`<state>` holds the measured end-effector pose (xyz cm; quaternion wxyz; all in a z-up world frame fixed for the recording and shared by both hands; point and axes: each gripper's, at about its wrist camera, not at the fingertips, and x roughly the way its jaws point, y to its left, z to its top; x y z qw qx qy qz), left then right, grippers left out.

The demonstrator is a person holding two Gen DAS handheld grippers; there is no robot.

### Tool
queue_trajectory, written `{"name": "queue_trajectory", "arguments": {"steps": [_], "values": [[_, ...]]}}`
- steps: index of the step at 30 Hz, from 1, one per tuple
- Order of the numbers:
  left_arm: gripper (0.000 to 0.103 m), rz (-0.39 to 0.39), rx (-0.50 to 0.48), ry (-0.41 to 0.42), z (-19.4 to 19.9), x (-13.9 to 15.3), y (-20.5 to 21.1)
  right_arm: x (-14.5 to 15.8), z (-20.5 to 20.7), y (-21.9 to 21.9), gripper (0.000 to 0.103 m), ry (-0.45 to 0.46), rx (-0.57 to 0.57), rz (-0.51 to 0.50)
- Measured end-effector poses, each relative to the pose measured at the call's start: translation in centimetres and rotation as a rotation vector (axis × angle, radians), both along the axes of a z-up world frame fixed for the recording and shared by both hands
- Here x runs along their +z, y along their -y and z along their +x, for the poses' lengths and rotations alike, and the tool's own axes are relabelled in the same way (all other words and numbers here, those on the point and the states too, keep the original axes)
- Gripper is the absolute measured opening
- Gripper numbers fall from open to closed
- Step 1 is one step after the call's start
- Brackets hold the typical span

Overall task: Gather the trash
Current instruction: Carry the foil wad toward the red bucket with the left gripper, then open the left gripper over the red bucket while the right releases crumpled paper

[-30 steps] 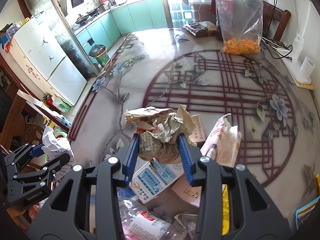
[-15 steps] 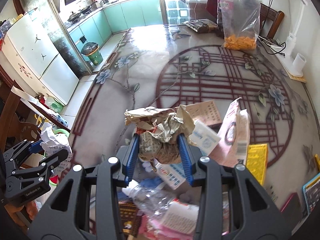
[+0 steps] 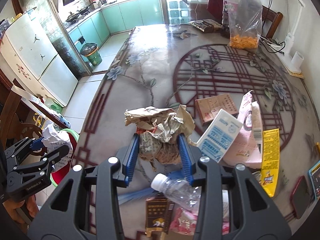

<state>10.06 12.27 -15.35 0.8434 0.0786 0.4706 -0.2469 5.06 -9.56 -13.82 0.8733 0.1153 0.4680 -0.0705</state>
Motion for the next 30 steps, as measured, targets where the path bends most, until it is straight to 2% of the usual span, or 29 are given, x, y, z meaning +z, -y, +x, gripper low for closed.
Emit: {"name": "queue_trajectory", "arguments": {"steps": [15, 25, 30], "values": [[0.054, 0.008, 0.126, -0.018, 1.3, -1.2, -7.8, 0.3, 2.0, -6.1, 0.039, 0.0, 0.079, -0.013], [0.054, 0.038, 0.263, -0.039, 1.9, -2.5, -13.4, 0.1, 3.8, -12.4, 0.039, 0.003, 0.23, 0.068], [0.054, 0.049, 0.34, -0.044, 2.5, -3.0, -16.7, -0.9, 5.1, -16.2, 0.039, -0.03, 0.323, 0.096]]}}
